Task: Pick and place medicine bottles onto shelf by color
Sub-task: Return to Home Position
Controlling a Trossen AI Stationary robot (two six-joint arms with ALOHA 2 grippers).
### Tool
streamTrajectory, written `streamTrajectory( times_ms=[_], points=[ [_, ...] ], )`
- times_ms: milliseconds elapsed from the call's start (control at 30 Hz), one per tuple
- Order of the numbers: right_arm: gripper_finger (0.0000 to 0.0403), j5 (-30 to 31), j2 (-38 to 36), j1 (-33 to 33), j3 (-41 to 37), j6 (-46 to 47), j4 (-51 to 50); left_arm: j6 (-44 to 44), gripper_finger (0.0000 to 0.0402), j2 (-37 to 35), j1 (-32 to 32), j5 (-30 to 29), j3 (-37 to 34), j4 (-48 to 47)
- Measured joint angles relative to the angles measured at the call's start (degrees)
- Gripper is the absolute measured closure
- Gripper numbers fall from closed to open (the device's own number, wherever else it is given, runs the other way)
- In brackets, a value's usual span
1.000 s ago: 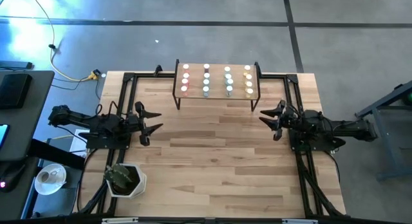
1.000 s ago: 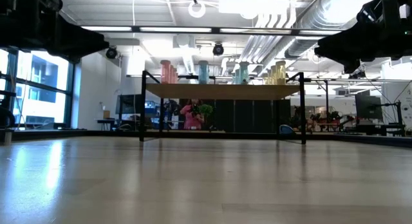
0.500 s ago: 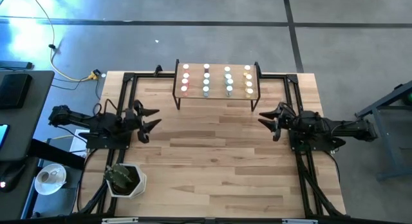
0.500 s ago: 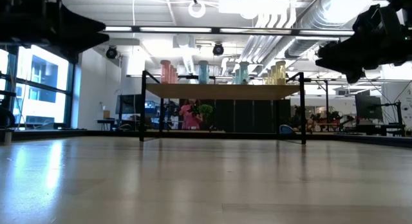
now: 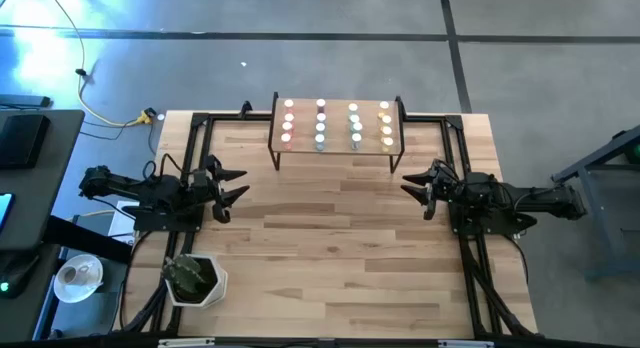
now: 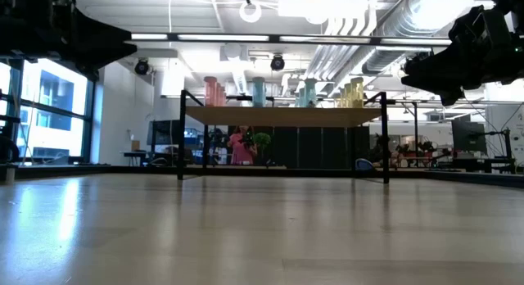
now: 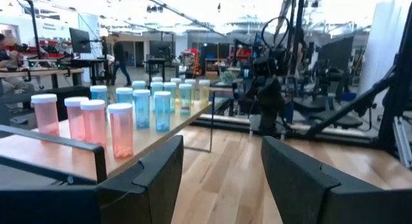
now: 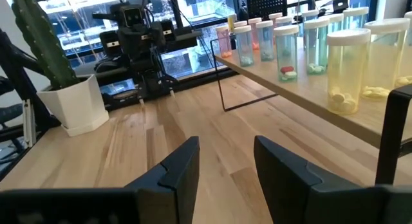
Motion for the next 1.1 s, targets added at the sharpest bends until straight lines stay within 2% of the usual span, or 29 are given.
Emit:
streamTrajectory(
  times_ms=[1100],
  points=[
    [0.0263,-0.01,0.0,-0.01,0.07,-0.1,-1.22,-0.04,0.0202,0.04,-0.02,-0.17,0.0,-1.69]
  ],
)
